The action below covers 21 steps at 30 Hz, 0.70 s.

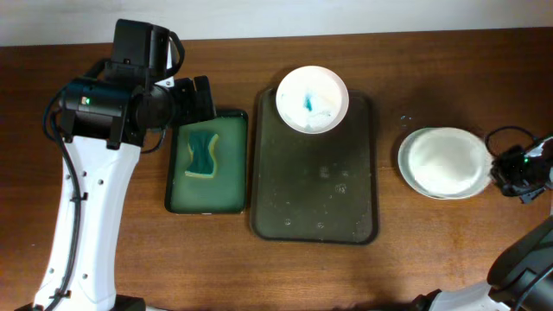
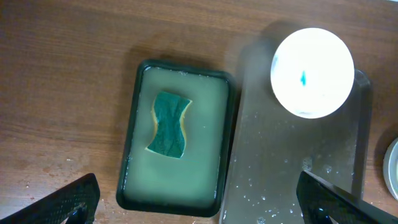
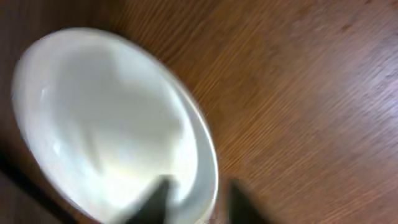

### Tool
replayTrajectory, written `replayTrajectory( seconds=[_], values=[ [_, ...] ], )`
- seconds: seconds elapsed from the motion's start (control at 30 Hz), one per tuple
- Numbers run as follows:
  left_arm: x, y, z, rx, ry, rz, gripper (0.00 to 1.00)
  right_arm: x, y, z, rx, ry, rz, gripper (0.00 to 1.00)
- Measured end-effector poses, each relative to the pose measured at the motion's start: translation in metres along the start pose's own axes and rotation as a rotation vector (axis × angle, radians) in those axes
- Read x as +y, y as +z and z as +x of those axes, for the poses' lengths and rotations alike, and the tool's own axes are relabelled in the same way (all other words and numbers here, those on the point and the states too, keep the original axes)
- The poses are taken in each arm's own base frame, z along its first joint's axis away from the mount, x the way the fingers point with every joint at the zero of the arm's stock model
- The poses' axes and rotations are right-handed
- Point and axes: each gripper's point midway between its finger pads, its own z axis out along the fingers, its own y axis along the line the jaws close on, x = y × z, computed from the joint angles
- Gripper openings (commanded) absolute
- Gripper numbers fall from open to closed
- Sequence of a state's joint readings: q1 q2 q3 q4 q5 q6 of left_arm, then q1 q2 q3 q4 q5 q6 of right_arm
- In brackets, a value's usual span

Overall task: Clean dirty plates on tray and stack at the side
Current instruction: 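Move the plate right and stack it on the first plate with the right gripper, then grasp the last plate with the right gripper and drag it to the tray center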

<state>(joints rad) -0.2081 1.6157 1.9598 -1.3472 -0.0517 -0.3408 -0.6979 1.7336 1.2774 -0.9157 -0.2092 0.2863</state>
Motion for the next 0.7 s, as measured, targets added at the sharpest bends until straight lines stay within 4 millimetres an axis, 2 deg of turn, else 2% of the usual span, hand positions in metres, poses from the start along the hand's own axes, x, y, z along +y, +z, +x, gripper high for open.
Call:
replayTrajectory(
  seconds=[0.03,0.1,0.13,0.17,0.2,0.23,0.27,0.33,0.37,0.4,0.43,0.53,0.6,0.7],
  values=[
    [0.000,0.000,0.000,0.000,0.000,0.000,0.99,0.005,0.001,0.006,0.018,-0.013,-0.003,0.49],
    [0.000,0.000,0.000,0.000,0.000,0.000,0.99,0.038,-0.002,0.027,0.072,-0.109,-0.069,0.49],
    [0.000,0.000,0.000,0.000,0.000,0.000,0.99,0.077,-0.023,0.040,0.040,-0.237,-0.145,0.49],
    [0.000,0.000,0.000,-0.001,0.000,0.000,0.99,0.094,-0.034,0.046,0.015,-0.303,-0.173,0.50],
    [0.000,0.000,0.000,0.000,0.000,0.000,0.99,0.130,-0.061,0.063,-0.040,-0.454,-0.235,0.49],
    [0.000,0.000,0.000,0.000,0.000,0.000,0.99,0.169,-0.092,0.089,-0.100,-0.622,-0.309,0.49],
    [0.000,0.000,0.000,0.000,0.000,0.000,0.99,0.207,-0.129,0.122,-0.169,-0.793,-0.392,0.49],
    [0.000,0.000,0.000,0.000,0.000,0.000,0.99,0.240,-0.162,0.161,-0.222,-0.962,-0.424,0.49],
    [0.000,0.000,0.000,0.000,0.000,0.000,0.99,0.252,-0.173,0.175,-0.238,-1.018,-0.432,0.49],
    [0.000,0.000,0.000,0.000,0.000,0.000,0.99,0.263,-0.189,0.184,-0.285,-1.069,-0.430,0.50],
    [0.000,0.000,0.000,0.000,0.000,0.000,0.99,0.269,-0.199,0.183,-0.326,-1.081,-0.431,0.50],
    [0.000,0.000,0.000,0.000,0.000,0.000,0.99,0.269,-0.194,0.176,-0.343,-1.074,-0.389,0.51],
    [0.000,0.000,0.000,0.000,0.000,0.000,0.99,0.275,-0.161,0.172,-0.275,-1.077,-0.331,0.51],
    [0.000,0.000,0.000,0.000,0.000,0.000,0.99,0.285,-0.094,0.166,-0.154,-1.050,-0.236,0.52]
  ],
)
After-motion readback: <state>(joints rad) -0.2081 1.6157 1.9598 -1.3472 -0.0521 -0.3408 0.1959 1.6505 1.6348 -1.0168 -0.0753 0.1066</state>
